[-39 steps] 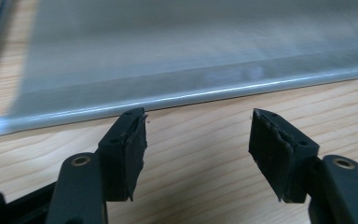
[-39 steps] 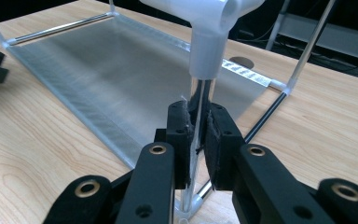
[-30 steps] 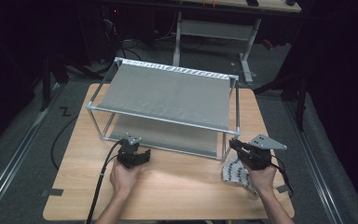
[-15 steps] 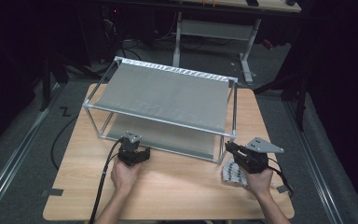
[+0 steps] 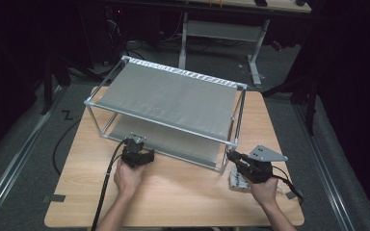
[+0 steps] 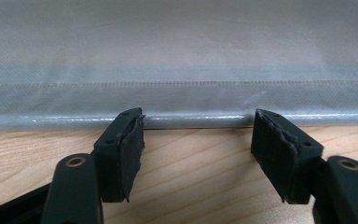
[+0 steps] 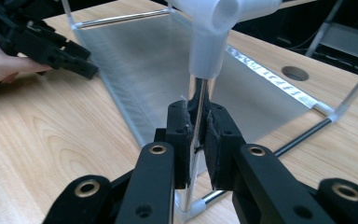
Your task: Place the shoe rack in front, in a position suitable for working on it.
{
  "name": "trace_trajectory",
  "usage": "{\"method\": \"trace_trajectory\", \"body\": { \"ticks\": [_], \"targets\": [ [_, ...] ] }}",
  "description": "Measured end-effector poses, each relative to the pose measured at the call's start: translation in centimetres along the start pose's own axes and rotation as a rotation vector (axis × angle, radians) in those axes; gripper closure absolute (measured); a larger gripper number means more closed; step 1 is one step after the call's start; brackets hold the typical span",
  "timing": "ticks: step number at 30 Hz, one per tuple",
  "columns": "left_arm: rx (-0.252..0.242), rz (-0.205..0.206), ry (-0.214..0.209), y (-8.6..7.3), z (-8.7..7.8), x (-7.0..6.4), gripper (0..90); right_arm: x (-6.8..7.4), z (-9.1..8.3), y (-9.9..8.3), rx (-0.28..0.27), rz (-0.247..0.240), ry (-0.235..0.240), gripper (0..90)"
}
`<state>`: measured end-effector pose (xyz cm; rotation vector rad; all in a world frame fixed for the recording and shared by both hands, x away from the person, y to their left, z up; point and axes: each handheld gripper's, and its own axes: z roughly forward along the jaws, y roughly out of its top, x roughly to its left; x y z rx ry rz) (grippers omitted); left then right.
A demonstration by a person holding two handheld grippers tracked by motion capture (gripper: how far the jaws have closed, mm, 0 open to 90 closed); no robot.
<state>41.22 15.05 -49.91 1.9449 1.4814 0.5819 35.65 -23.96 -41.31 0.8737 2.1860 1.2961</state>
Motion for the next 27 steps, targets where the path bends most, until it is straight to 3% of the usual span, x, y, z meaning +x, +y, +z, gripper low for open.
{"method": "trace_trajectory", "body": {
  "ticks": [17,22,27],
  "targets": [
    [0.006,0.023,-0.016,0.0,-0.2,-0.5,34.7,1.9,-0.2,0.0,-0.005,-0.030,0.053,81.2],
    [-0.032,0.025,-0.041,0.2,-0.8,-1.3,34.6,2.5,-0.2,0.0,-0.010,-0.041,0.077,81.2],
    [-0.030,0.070,-0.064,0.7,-0.6,-2.7,33.7,2.7,0.0,0.0,-0.015,-0.040,0.086,81.2]
  ]
}}
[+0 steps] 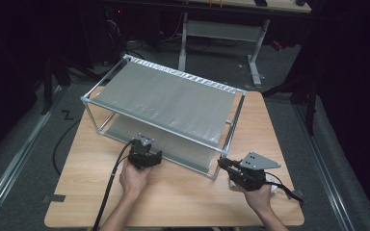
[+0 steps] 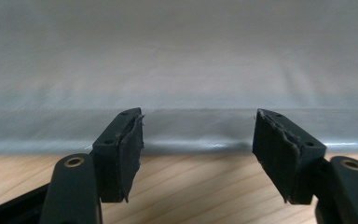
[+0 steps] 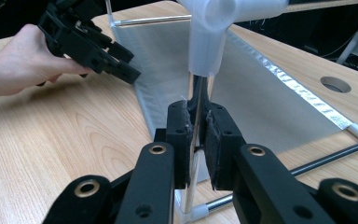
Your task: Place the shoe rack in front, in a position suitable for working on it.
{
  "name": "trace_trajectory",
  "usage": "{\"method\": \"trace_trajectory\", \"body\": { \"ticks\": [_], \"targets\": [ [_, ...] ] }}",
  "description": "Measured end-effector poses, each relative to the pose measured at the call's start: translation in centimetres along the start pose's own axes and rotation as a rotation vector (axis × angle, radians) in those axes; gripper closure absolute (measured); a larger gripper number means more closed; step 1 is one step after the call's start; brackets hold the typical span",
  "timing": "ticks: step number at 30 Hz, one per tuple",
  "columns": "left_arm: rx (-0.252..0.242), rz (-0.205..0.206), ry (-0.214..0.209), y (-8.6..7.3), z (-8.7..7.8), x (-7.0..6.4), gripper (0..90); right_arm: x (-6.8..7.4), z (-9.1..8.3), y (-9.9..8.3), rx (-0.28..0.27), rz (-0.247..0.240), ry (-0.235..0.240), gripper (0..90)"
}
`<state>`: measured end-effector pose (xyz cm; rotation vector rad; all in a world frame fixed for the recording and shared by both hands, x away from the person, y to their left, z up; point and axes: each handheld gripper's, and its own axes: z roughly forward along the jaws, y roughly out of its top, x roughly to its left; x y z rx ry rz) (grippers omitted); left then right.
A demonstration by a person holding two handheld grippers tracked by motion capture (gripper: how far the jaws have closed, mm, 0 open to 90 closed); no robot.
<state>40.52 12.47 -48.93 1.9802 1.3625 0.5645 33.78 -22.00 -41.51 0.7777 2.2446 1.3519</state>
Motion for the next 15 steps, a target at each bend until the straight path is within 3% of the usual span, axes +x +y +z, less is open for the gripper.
{"method": "trace_trajectory", "body": {
  "ticks": [8,15],
  "targets": [
    [0.011,0.022,-0.025,0.5,1.1,-1.5,32.5,0.1,0.1,-0.1,-0.009,-0.005,0.006,80.2],
    [0.009,0.013,-0.026,0.5,1.3,-1.4,31.7,0.0,0.3,-0.3,0.019,-0.008,-0.014,62.7]
  ]
}}
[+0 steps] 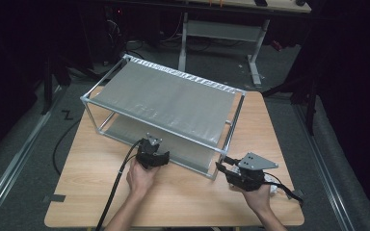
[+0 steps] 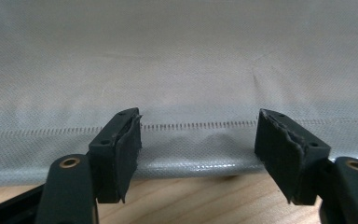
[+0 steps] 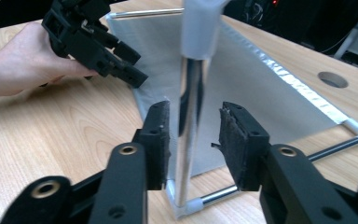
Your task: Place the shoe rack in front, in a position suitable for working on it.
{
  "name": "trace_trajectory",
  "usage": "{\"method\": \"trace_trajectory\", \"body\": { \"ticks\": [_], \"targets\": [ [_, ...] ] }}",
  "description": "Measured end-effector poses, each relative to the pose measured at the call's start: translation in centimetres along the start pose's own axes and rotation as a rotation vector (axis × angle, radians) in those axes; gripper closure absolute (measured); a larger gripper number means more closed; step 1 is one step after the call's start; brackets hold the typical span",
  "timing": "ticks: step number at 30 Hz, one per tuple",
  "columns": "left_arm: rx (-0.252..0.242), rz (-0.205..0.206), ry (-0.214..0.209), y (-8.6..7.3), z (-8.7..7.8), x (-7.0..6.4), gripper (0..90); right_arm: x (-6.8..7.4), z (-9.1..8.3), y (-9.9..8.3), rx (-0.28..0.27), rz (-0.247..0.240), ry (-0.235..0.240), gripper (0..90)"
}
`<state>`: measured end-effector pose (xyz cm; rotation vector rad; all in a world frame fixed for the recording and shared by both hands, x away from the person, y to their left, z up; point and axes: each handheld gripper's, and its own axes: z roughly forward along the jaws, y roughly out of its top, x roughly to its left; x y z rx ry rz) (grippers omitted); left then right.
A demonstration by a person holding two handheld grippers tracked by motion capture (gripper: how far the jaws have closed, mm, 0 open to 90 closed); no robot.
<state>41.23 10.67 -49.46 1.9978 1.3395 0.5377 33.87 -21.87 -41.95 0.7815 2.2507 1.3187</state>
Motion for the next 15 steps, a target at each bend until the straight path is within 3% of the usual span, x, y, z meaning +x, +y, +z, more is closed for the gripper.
{"method": "trace_trajectory", "body": {
  "ticks": [6,8,10,15],
  "targets": [
    [-0.004,0.008,0.005,-0.1,0.1,0.0,31.8,-1.3,-1.2,-0.8,-0.005,0.027,-0.005,52.4],
    [-0.011,0.007,0.003,-0.2,0.1,0.0,31.8,-1.8,-1.9,-1.6,0.003,0.025,-0.041,52.4],
    [-0.010,0.012,0.003,-0.2,0.1,0.0,31.8,-2.6,-2.7,-2.4,0.008,0.055,-0.059,51.0],
    [-0.022,0.007,0.006,-0.3,0.2,-0.1,31.9,-4.8,-4.0,-4.7,0.083,0.115,-0.147,45.1]
  ]
}}
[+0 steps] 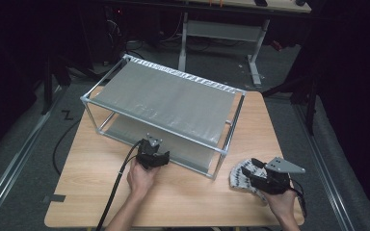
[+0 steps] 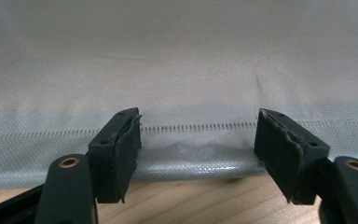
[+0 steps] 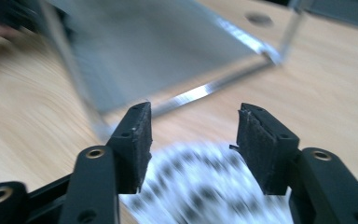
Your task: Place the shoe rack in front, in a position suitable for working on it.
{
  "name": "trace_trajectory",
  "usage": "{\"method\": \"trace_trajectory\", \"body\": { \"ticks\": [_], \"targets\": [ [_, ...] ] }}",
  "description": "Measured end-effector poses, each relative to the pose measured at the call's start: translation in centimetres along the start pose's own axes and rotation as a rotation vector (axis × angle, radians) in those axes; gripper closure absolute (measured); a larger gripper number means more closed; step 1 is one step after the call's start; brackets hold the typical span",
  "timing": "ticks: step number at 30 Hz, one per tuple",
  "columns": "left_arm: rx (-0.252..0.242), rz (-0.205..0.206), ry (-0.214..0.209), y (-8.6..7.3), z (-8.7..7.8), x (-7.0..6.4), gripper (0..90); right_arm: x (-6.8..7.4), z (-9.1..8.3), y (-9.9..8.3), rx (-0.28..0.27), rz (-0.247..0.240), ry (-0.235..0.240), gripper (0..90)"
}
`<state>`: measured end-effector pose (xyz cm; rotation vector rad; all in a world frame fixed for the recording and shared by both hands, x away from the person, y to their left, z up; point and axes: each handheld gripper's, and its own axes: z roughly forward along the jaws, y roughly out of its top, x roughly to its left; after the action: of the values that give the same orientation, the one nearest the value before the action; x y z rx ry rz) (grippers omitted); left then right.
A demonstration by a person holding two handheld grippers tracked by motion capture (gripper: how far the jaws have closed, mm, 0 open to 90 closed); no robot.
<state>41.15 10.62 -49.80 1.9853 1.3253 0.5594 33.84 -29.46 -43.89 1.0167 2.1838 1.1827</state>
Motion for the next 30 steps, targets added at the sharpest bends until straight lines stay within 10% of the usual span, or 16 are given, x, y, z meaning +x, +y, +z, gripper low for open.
{"method": "trace_trajectory", "body": {
  "ticks": [6,13,20,30],
  "targets": [
    [-0.012,0.008,0.002,-0.2,0.1,0.0,32.4,-1.9,0.2,-3.1,0.075,0.083,-0.028,39.1],
    [-0.021,0.011,-0.003,-0.3,0.1,0.0,33.0,-1.8,2.0,-5.2,0.193,0.073,-0.032,47.1],
    [-0.037,0.010,-0.011,-0.5,0.1,0.0,34.5,-1.7,2.5,-5.2,0.203,0.047,-0.013,77.2],
    [-0.052,0.014,-0.017,-0.8,0.1,0.0,36.8,-1.1,3.1,-3.0,0.149,0.020,-0.013,81.1]
  ]
}}
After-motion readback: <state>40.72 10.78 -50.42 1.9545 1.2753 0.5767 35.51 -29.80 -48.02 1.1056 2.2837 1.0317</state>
